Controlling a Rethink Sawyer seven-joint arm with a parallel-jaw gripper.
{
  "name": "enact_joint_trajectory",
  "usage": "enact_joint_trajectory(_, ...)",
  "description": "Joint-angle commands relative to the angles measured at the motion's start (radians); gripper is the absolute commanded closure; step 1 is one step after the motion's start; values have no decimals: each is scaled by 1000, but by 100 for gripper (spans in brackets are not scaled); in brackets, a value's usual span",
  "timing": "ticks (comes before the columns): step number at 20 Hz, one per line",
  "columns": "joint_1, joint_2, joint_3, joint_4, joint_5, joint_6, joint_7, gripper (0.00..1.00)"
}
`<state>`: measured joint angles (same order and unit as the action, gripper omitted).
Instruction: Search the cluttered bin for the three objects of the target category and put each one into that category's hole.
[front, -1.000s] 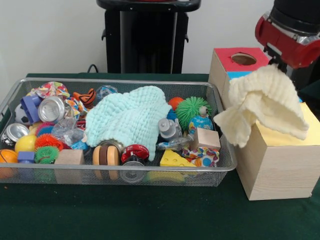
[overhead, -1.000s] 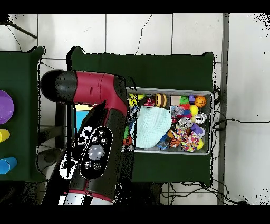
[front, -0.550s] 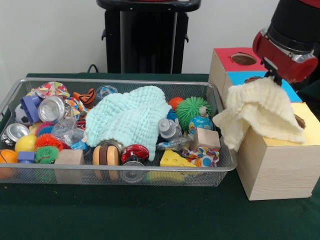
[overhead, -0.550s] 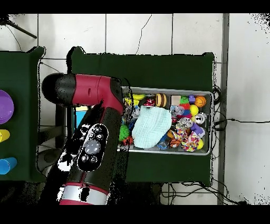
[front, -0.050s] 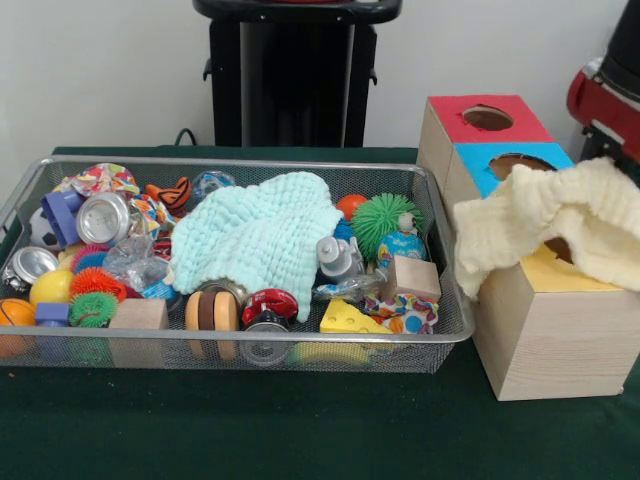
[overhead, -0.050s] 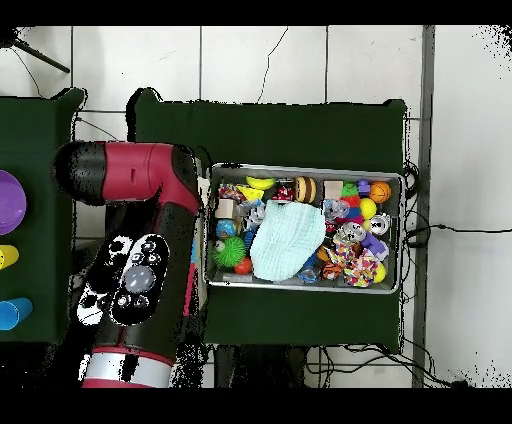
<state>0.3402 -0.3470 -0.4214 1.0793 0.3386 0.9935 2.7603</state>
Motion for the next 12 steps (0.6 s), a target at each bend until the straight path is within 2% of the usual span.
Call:
enact_joint_trajectory(1,11,47,60,-34,82,65,307,100)
enact_joint_trajectory(6,-3,53,62,53,67,-63,211,100)
enact_joint_trajectory(12,-14,63,36,94,20,-122,158,100)
